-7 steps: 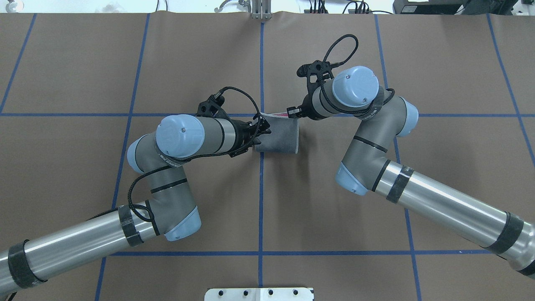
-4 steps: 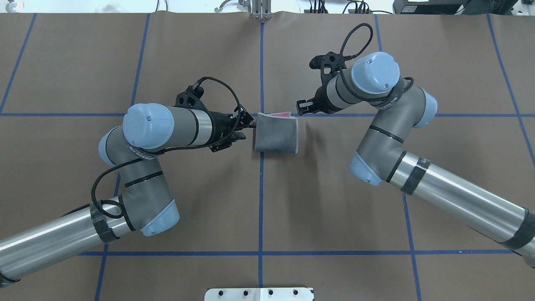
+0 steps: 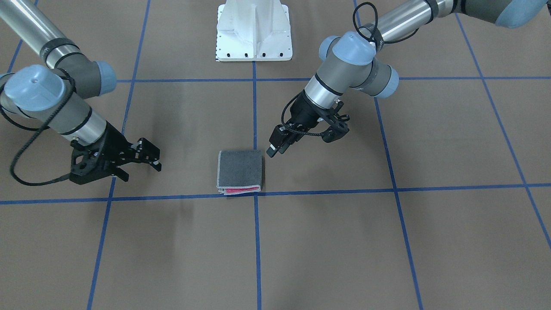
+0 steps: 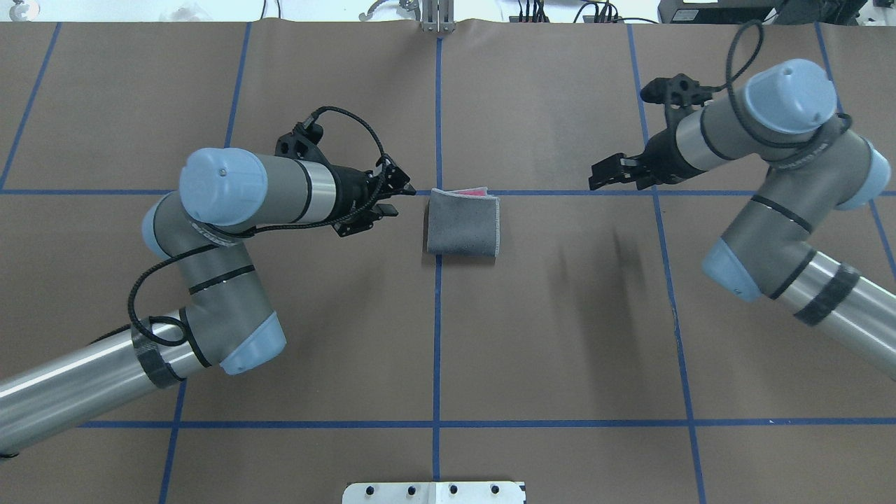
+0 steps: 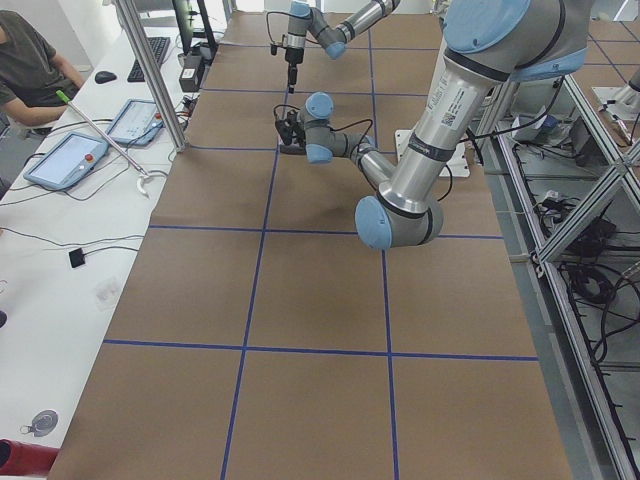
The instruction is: Fold towel twice with both arms
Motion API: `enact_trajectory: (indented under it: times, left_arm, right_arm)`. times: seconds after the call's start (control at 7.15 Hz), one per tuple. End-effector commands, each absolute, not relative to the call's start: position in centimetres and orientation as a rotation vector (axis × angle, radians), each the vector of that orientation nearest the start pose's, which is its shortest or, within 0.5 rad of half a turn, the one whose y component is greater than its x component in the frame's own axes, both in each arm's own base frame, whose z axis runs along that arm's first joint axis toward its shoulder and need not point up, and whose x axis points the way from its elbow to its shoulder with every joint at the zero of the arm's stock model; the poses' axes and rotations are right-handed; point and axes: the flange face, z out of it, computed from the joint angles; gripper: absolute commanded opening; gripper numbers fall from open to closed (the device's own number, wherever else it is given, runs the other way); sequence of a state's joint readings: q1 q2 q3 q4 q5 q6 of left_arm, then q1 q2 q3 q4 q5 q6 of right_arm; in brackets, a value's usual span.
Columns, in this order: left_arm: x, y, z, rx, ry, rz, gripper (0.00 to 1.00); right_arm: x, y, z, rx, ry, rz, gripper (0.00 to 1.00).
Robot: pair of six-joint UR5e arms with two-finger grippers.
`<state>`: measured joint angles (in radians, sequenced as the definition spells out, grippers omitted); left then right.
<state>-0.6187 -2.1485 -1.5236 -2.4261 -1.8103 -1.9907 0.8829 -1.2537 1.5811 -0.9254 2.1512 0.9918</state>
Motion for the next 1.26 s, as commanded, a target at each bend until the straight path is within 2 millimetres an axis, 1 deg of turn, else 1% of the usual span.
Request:
enact_trajectory:
  times: [0.0,0.14,0.28,0.42,0.56,0.7,0.84,0.98,1.12]
  left_arm:
    - [38.5,-51.4,28.6,-0.084,1.393,-0.661,0.73]
    - [33.3,-51.1,32.0,-0.041,1.361,-0.572,0.78]
    - [28.5,-50.4,35.7,0.014,1.32,-0.488,0.9]
    - [23.8,-50.3,39.4,0.065,1.274,-0.458,0.99]
    - [19.9,-49.5,43.6,0.145,1.205,-0.406,0.99]
    - [16.3,-48.1,48.7,0.246,1.101,-0.282,0.99]
    - [12.6,-47.2,53.1,0.309,0.985,-0.169,0.99]
    - [9.6,-47.4,55.4,0.339,0.875,-0.066,0.99]
    - [6.8,-47.8,57.0,0.32,0.793,0.004,0.99]
  right_arm:
    - [-26.3,-52.3,46.2,0.214,-0.989,0.114,1.0]
    - [-23.2,-52.5,48.3,0.214,-0.962,0.157,1.0]
    - [-20.3,-52.5,50.1,0.223,-0.934,0.185,1.0]
    - [-17.2,-52.6,51.5,0.24,-0.914,0.19,1.0]
    - [-13.6,-52.4,53.3,0.26,-0.894,0.174,1.0]
    - [-10.6,-52.1,54.9,0.274,-0.879,0.142,1.0]
    - [-7.2,-52.5,56.0,0.269,-0.828,0.099,1.0]
    - [-5.1,-53.0,56.8,0.256,-0.766,-0.009,1.0]
    - [-3.2,-53.9,56.8,0.231,-0.726,-0.067,1.0]
